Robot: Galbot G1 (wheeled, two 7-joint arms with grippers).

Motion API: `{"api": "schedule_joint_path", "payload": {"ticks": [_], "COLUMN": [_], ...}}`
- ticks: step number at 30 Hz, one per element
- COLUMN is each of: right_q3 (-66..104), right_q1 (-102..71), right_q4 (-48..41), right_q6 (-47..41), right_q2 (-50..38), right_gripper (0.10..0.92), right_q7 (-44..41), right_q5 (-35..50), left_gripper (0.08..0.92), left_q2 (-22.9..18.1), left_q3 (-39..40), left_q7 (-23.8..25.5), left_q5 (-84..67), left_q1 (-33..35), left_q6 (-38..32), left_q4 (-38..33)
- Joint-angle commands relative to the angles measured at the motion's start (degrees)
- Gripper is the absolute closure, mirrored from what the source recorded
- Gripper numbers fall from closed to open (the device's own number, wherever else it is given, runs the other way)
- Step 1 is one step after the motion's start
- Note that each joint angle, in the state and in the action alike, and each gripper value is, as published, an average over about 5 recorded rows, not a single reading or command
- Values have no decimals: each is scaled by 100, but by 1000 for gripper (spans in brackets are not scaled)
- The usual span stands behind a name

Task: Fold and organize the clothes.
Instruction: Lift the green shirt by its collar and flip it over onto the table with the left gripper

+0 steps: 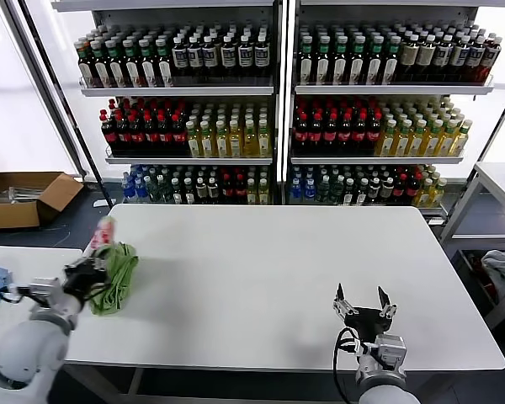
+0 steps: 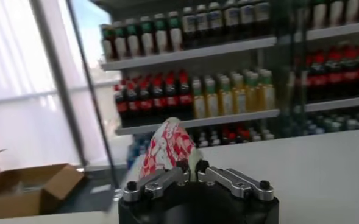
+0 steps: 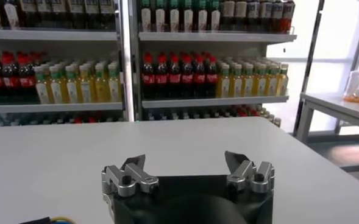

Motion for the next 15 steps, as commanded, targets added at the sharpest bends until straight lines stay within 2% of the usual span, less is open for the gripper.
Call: {"api": "schedule_joint_path", "payload": {"ticks": [1,7,15], "right_q3": [214,279,223], "right_q1": [-590,-850,-800], "right_q4": [230,342,178], "right_q6": [92,167,170], "right_q2": [274,510,640], "right_gripper": [203,203,203], "right_q7": [2,10,36], "right_q5": [-301,-565,-729], "left_gripper": [879,879,879], "left_q2": [-1346,-1955,-2096], "left_q3": [3236,3949,4033], "left_q7": [-201,-303,-381], "left_q5": [797,886,719], "left_q1": [-503,-1030,-1455], "left_q6": [269,379,413], "left_q4": [-369,452,762]}}
